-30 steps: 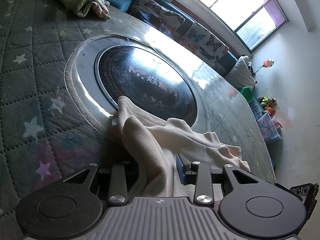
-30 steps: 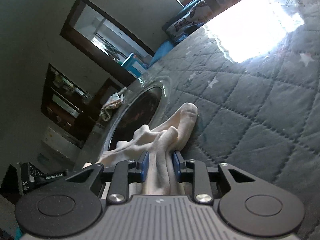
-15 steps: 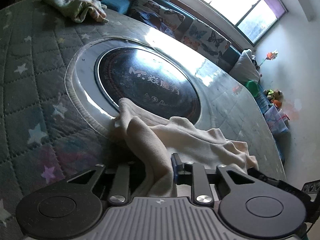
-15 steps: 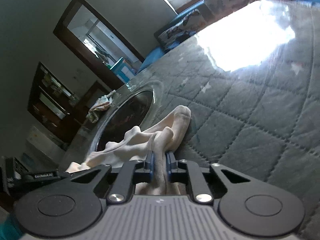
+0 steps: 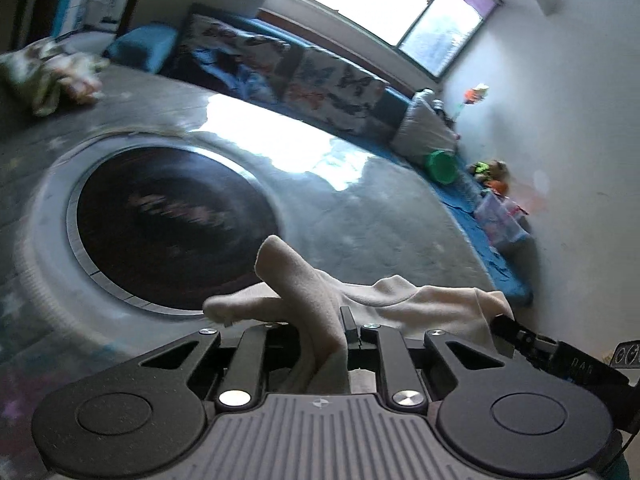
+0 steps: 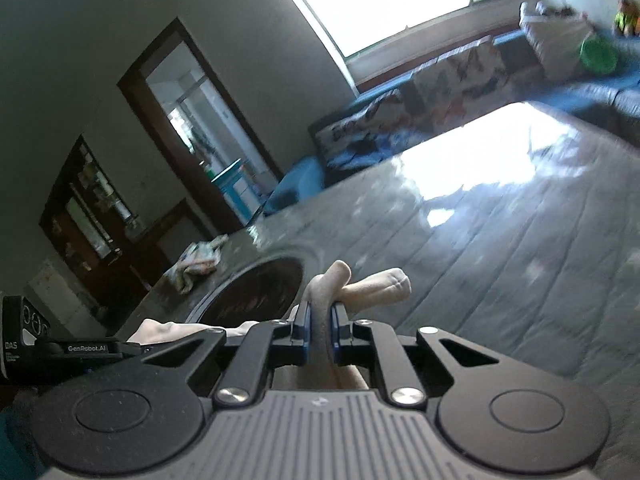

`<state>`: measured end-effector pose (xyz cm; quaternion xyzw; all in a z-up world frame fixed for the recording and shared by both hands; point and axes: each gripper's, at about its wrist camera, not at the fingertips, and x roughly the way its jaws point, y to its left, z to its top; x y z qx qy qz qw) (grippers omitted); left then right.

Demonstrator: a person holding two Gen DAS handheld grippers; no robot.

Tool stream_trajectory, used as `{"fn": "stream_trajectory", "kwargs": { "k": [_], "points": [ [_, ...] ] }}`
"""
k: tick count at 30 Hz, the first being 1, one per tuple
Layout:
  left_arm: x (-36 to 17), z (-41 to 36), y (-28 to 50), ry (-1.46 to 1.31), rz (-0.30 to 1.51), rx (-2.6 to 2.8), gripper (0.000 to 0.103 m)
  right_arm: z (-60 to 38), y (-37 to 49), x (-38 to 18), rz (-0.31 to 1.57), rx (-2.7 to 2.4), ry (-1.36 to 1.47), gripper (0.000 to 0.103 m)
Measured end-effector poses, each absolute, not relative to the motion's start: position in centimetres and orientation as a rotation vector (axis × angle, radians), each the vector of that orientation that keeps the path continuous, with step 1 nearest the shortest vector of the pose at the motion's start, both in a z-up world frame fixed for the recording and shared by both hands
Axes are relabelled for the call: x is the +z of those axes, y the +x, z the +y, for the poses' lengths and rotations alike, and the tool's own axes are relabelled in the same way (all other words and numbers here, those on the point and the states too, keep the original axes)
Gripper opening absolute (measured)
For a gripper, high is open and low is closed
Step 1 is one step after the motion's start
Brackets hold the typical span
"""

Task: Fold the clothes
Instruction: 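Lift and fold the held sweatshirt edges over with both grippers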

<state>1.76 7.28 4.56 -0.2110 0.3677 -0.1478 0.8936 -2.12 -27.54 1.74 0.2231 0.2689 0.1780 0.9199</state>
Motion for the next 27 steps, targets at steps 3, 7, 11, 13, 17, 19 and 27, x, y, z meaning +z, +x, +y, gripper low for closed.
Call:
{"fn": "stream_trajectory", "kwargs": {
  "k": [3,7,11,13,17,19,27],
  "points": [
    [5.3,4.9,3.1,-0.424,0.763,-0.347,0.017,-29.4,-2.3,3.5,0.517,0.319,0.434,0.009],
    [5.8,1.7,5.1,-0.397,0.775,-0.385,0.017,-32.1,-2.3,5.1,0.481,0.260,0.418,0.009],
    [5.9,-1.5,7.1,-0.368,0.791,-0.410,0.017,-34.5,-1.6,6.0,0.467,0.208,0.388,0.009],
    [5.7,-3.2,8.1,-0.355,0.802,-0.422,0.017,-35.7,-1.3,6.1,0.467,0.186,0.383,0.009],
    [5.1,-5.9,10.0,-0.320,0.817,-0.438,0.017,-38.0,-0.6,6.1,0.476,0.139,0.360,0.009],
    [4.6,-7.3,10.8,-0.302,0.823,-0.438,0.017,-38.8,0.0,5.9,0.484,0.120,0.353,0.009],
    [2.2,-10.1,13.0,-0.286,0.859,-0.463,0.017,-42.3,1.1,3.9,0.516,0.059,0.344,0.008]
  ]
}}
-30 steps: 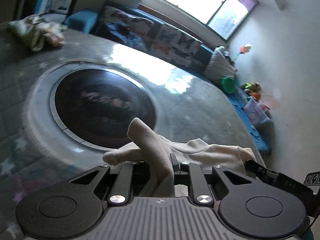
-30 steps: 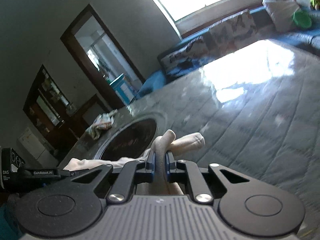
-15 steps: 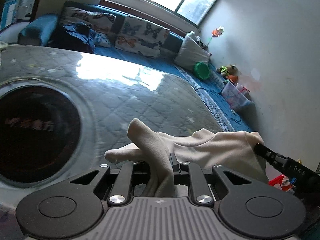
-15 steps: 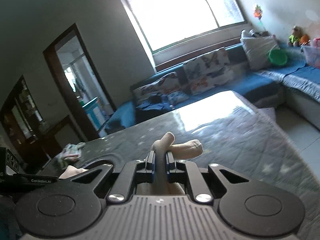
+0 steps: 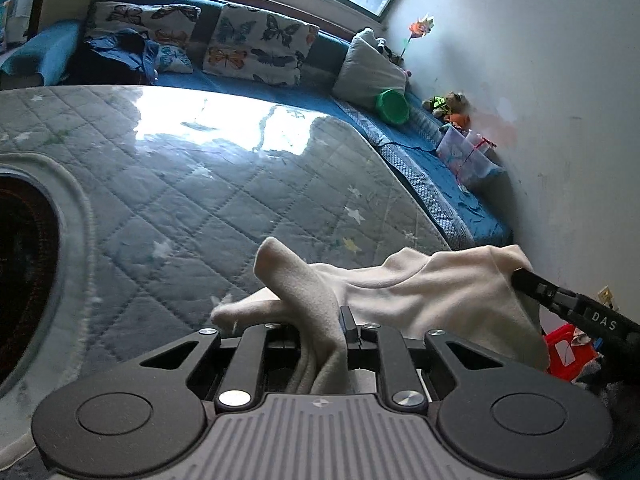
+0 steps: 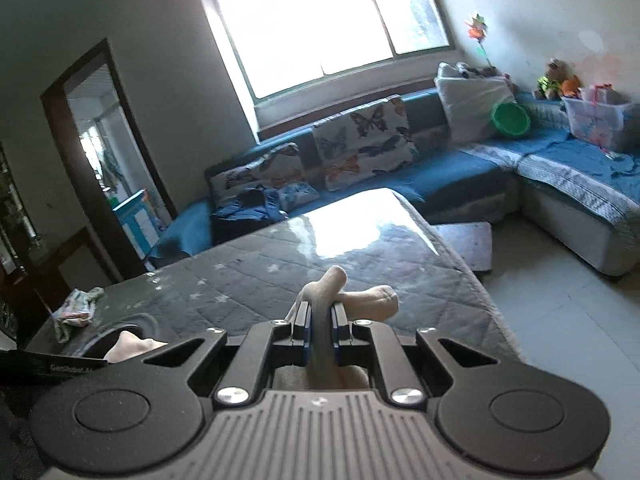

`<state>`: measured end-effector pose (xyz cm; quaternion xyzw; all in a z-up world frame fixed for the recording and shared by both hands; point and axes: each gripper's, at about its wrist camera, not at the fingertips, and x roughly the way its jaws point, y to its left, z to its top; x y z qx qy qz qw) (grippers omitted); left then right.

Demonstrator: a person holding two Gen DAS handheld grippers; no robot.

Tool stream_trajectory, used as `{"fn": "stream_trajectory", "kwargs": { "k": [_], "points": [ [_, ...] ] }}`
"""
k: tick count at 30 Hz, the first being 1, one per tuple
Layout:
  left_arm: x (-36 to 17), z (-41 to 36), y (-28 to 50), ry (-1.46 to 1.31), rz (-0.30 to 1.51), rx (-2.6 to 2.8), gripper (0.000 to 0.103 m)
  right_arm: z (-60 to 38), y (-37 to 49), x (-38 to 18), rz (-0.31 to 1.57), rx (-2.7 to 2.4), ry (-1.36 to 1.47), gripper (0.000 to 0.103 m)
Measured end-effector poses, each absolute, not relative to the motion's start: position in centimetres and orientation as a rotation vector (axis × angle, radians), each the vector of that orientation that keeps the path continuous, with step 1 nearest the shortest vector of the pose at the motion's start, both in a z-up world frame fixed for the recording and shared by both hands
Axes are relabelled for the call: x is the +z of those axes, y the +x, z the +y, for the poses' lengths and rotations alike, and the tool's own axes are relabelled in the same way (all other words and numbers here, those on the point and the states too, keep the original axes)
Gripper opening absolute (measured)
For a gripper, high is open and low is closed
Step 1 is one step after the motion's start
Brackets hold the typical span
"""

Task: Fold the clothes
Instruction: 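Lift and fold the held sweatshirt edges over with both grippers, then lower the folded sweatshirt onto the table and open both grippers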

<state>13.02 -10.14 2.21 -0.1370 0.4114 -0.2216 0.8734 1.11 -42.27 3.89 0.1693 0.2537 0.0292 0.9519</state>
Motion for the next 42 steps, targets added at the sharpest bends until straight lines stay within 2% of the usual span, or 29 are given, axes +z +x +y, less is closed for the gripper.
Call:
{"fn": "stream_trajectory", "kwargs": {
  "k": [18,38,40,42],
  "points": [
    [-0.6,-10.4,13.4,-0.267,0.959,-0.422,0.018,-44.3,2.1,-0.3,0.604,0.020,0.371,0.008],
    [-0.6,-10.5,16.9,-0.239,0.958,-0.376,0.018,-42.8,7.4,-2.8,0.682,-0.042,0.304,0.008],
    [-0.7,-10.7,17.5,-0.234,0.955,-0.374,0.019,-42.8,8.1,-2.9,0.683,-0.053,0.301,0.008],
    [-0.8,-10.7,18.0,-0.231,0.953,-0.369,0.026,-42.5,8.7,-3.0,0.696,-0.059,0.292,0.009]
  ]
}}
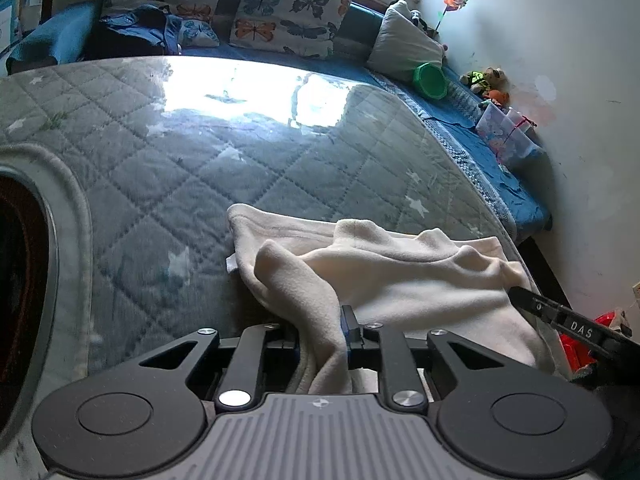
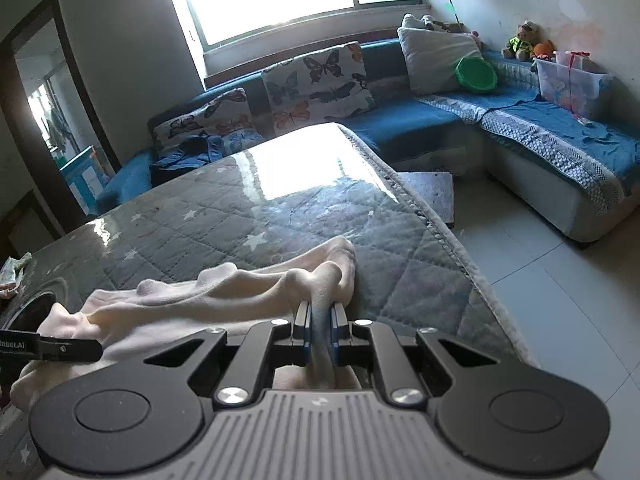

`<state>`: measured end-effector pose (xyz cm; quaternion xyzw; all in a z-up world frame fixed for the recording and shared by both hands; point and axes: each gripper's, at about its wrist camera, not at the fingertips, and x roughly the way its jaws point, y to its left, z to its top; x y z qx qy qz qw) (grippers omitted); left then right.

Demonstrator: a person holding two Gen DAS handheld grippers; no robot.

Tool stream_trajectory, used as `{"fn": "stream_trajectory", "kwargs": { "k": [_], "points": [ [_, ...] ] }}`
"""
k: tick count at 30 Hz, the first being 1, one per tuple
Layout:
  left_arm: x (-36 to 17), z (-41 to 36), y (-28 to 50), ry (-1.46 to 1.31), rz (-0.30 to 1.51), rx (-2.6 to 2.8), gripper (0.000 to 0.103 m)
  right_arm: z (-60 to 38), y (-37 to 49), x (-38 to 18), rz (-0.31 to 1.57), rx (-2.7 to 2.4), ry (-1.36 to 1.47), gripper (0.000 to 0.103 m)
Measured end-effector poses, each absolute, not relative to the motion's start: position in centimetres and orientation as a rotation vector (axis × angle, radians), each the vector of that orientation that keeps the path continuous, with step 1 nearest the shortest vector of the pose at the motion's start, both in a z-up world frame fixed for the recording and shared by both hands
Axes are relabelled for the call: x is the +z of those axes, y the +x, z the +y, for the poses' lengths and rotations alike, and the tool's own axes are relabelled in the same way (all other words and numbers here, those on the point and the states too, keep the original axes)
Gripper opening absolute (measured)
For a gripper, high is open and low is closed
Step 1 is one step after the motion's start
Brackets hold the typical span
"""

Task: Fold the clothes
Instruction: 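Lower the folded sweatshirt onto the table and open both grippers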

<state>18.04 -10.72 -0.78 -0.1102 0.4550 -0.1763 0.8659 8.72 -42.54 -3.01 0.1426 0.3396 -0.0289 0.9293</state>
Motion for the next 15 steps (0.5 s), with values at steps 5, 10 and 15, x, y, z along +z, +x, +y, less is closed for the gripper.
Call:
{"fn": "stream_trajectory", "kwargs": {
  "k": [5,10,15],
  "points": [
    [-0.6,-9.9,17.9,-0.232,0.955,-0.361,0.041,-41.9,9.1,-2.4,0.697,-0.093,0.227,0.019],
    [0.8,-9.1,17.2,-0.185,0.900,-0.341,0.045,-40.6,8.6,-0.3,0.636,-0.075,0.180,0.020],
    [2.1,-9.4,16.9,-0.157,0.859,-0.345,0.045,-38.3,9.7,-0.5,0.662,-0.019,0.145,0.030]
  ]
}}
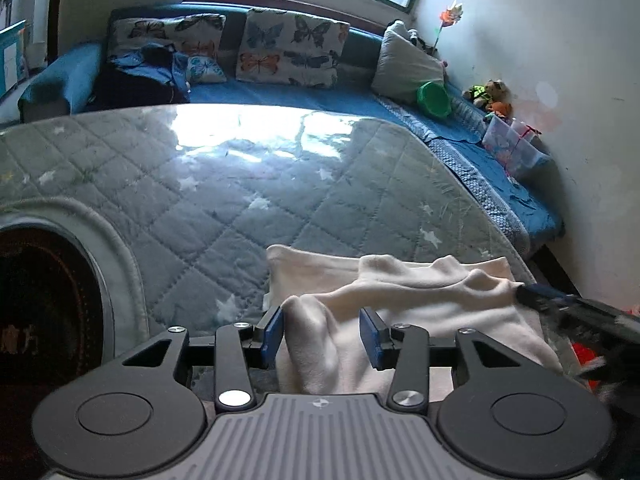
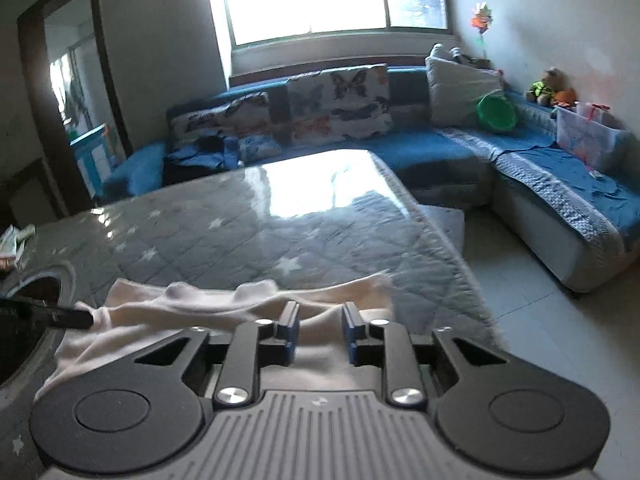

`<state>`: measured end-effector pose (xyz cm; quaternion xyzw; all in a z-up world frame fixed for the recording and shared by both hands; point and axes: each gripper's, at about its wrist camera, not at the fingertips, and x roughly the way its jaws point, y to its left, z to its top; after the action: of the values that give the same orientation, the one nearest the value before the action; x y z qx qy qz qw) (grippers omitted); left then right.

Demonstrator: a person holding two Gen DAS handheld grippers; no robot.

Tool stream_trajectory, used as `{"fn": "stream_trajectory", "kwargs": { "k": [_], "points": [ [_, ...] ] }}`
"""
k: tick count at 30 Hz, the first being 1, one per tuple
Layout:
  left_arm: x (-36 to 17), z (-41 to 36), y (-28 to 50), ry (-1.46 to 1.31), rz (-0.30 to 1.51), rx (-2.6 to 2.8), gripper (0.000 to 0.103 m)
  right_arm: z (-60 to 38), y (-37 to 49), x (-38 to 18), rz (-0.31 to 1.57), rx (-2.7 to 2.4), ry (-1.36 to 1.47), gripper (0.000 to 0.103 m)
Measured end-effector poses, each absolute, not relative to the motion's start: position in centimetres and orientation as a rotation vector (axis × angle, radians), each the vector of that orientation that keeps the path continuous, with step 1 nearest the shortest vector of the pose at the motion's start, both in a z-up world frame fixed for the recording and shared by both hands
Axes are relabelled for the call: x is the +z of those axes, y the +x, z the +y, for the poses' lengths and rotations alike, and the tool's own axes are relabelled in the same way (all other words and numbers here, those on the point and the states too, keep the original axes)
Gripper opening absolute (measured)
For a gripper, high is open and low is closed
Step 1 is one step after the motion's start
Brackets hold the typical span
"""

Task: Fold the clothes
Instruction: 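Lower the folded sweatshirt onto the table and open both grippers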

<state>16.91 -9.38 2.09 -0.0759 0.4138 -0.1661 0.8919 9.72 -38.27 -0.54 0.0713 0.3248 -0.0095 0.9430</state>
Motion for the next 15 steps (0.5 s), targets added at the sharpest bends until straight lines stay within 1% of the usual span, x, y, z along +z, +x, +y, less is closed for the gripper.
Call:
{"fn": "stream_trajectory", "kwargs": {
  "k": [3,5,7,10,11,13,15],
  "points": [
    [2.2,-10.1,16.9,-0.135,0.849,-0.362,0.046,-37.3,10.8,-1.4,0.692,-0.011,0.129,0.039],
    [1.7,-10.5,17.1,-0.117,0.856,-0.362,0.048,-37.0,11.2,-2.0,0.722,-0.008,0.114,0.047],
    [1.0,-10.7,17.4,-0.102,0.870,-0.358,0.048,-36.4,11.4,-2.6,0.740,-0.010,0.078,0.049],
    [0.4,-10.9,17.3,-0.079,0.867,-0.347,0.048,-35.3,10.7,-2.3,0.717,-0.026,0.020,0.051],
    [0.4,-11.0,17.3,-0.072,0.859,-0.347,0.048,-34.9,10.4,-2.0,0.700,-0.020,0.016,0.057],
    [0.4,-11.1,17.4,-0.064,0.853,-0.348,0.050,-34.0,10.0,-1.7,0.690,0.009,-0.001,0.064],
    [0.4,-11.0,17.6,-0.067,0.853,-0.347,0.050,-33.0,10.1,-1.9,0.692,0.029,-0.035,0.064]
  ]
}}
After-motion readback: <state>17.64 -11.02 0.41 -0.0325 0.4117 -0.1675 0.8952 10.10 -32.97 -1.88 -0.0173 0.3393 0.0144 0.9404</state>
